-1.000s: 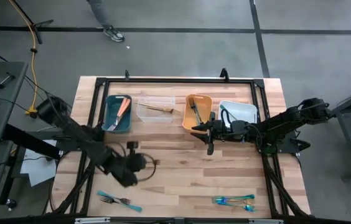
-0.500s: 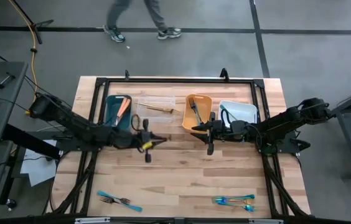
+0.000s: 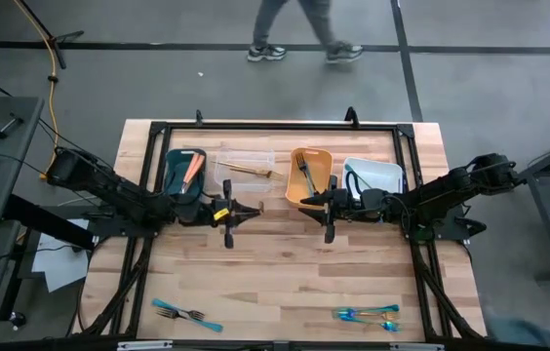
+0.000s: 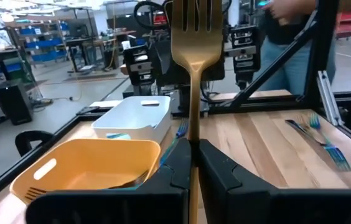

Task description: Sort silverware by color (type)

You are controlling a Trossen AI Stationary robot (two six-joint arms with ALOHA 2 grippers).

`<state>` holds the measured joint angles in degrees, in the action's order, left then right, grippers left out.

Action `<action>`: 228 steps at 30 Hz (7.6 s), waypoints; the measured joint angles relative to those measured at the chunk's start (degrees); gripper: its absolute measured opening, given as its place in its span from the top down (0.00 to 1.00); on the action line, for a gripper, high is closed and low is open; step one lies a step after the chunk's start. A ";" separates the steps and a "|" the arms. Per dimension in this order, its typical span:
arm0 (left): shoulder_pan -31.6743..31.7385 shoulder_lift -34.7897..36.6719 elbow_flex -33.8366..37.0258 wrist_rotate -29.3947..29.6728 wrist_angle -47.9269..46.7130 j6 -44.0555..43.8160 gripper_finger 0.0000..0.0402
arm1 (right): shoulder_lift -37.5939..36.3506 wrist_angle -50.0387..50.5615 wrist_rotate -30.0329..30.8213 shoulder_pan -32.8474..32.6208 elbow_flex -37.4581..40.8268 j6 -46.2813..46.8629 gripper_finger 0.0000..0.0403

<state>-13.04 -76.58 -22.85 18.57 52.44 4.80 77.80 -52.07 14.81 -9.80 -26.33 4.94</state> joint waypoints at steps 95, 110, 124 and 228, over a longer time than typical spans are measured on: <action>38.54 -4.30 -17.73 -20.35 -58.10 26.56 0.98 | 0.00 0.98 0.02 0.10 0.00 -1.57 0.74; 36.57 -4.09 -17.75 -13.82 -61.95 24.62 0.75 | 0.00 0.98 0.02 0.10 0.00 -1.54 0.74; 27.61 11.41 -19.61 -28.37 -59.87 -1.01 0.55 | 0.00 0.96 0.02 0.10 0.00 -1.55 0.74; 5.88 20.24 5.63 -3.83 -16.53 -4.62 0.55 | 0.02 64.53 -0.02 -4.63 -22.82 15.02 0.74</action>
<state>-7.16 -56.34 -17.22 14.74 35.92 0.17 77.82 12.46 14.79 -14.43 -49.14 19.96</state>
